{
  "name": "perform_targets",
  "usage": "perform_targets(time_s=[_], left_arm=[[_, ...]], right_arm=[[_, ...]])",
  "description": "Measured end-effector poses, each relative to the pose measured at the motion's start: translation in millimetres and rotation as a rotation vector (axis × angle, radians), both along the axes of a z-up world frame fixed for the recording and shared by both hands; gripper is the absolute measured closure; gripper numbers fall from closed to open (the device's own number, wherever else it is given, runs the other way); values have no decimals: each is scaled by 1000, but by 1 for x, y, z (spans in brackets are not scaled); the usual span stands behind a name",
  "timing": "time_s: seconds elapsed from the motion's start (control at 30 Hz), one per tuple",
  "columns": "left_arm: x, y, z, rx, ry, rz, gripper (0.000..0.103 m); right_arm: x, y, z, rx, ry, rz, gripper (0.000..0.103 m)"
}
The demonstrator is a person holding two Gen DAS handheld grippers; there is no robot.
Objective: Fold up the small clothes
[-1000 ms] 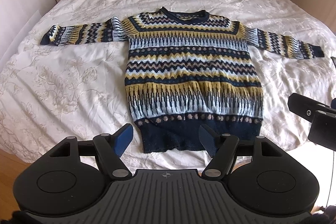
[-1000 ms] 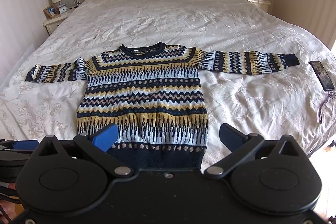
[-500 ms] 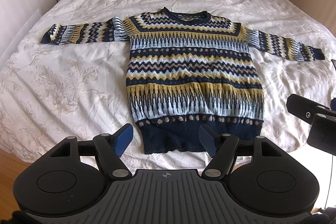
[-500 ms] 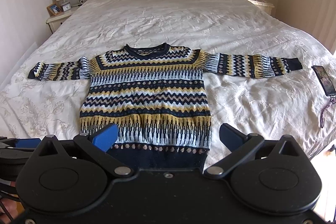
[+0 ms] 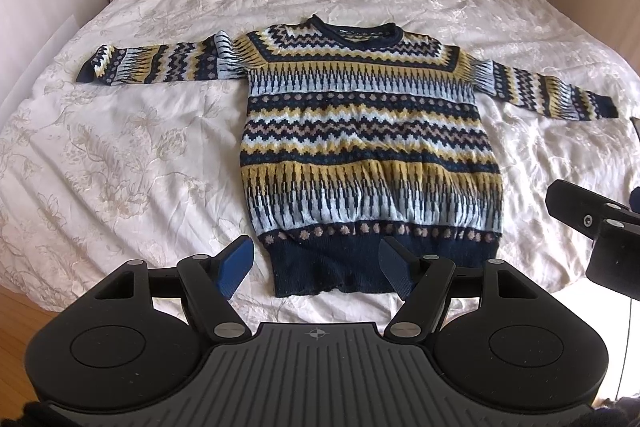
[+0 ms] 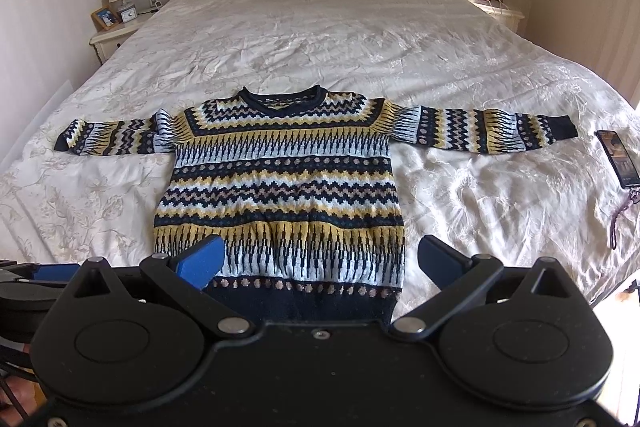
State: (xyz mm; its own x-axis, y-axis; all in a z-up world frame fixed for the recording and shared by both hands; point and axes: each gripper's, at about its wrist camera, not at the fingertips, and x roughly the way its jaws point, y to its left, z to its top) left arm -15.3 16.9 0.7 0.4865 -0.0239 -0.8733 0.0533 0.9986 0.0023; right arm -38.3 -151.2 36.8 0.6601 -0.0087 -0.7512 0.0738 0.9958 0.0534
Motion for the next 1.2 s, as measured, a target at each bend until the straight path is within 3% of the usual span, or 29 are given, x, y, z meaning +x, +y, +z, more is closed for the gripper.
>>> perform_targets(time_s=[0.93, 1.2], left_arm=[[16, -5, -4, 4, -2, -12, 35], [29, -2, -12, -1, 21, -10, 35]], right_arm=[[9, 5, -2, 1, 1, 4, 1], [28, 4, -8, 5, 20, -2, 1]])
